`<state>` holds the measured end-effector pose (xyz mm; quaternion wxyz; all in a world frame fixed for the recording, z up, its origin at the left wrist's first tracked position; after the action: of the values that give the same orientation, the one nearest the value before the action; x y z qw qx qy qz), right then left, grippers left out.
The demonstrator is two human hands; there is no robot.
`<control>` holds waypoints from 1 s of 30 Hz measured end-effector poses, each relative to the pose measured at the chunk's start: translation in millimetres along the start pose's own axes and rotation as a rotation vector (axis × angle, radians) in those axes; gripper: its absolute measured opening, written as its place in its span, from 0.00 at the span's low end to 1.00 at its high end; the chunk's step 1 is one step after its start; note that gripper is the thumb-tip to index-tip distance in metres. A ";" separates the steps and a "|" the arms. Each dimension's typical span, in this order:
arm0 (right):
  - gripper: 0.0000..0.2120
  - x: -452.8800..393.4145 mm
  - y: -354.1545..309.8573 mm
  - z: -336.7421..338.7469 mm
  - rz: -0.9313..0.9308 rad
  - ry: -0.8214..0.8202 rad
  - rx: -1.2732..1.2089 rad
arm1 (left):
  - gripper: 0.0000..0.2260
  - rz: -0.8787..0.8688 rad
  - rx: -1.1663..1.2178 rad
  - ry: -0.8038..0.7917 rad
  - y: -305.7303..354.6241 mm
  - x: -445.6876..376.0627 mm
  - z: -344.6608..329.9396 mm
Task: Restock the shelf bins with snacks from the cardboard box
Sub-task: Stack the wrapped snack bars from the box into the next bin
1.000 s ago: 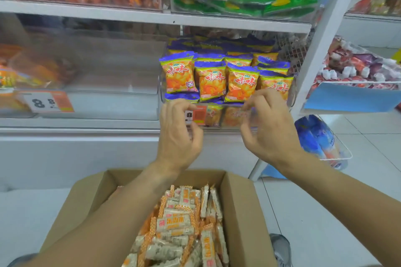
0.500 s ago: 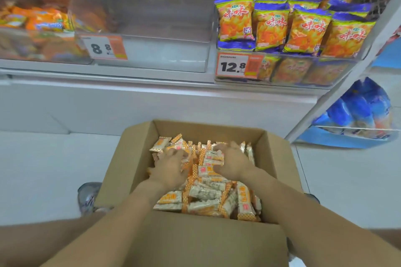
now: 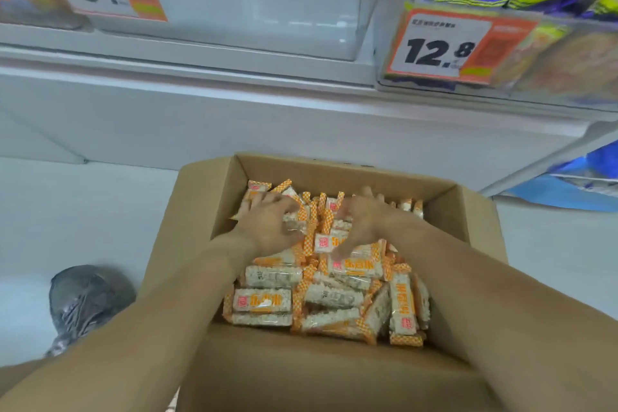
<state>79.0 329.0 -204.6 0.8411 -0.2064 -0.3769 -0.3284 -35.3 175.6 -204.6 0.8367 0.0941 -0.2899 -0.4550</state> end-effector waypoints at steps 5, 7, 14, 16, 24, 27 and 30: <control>0.44 -22.9 -5.6 6.7 0.001 -0.169 0.033 | 0.28 -0.085 -0.066 -0.195 -13.3 -25.4 0.0; 0.43 -27.4 -9.2 7.2 -0.029 -0.185 0.069 | 0.31 -0.118 -0.126 -0.291 -10.5 -38.6 -2.8; 0.43 -27.2 -11.4 5.4 -0.101 -0.197 0.052 | 0.24 -0.309 -0.059 -0.331 0.8 -51.9 -11.1; 0.39 -26.2 -12.8 4.7 -0.101 -0.182 0.028 | 0.16 -0.367 -0.010 -0.277 4.4 -52.4 -3.5; 0.23 2.0 -47.1 -17.9 -0.106 0.028 0.163 | 0.07 -0.415 0.222 0.008 -8.3 -31.7 30.2; 0.29 23.6 -59.4 -46.6 -0.073 0.118 0.244 | 0.09 -0.252 0.483 0.132 -19.6 -19.8 41.4; 0.30 41.5 -54.7 -54.9 -0.039 0.162 0.146 | 0.12 -0.101 0.693 0.187 -27.8 -15.9 49.4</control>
<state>88.5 241.6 -201.8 0.8750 -0.1100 -0.3347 -0.3319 -89.9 178.1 -182.5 0.7545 0.4278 -0.3441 -0.3596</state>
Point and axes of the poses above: each hand's wrist, its own x-axis away from the middle knuckle, its own z-axis out of the back of the hand, y = z × x, the point moved 7 cm from there along -x, towards the middle knuckle, and after that the axes turned 7 degrees about -z, right-handed, at the moved point
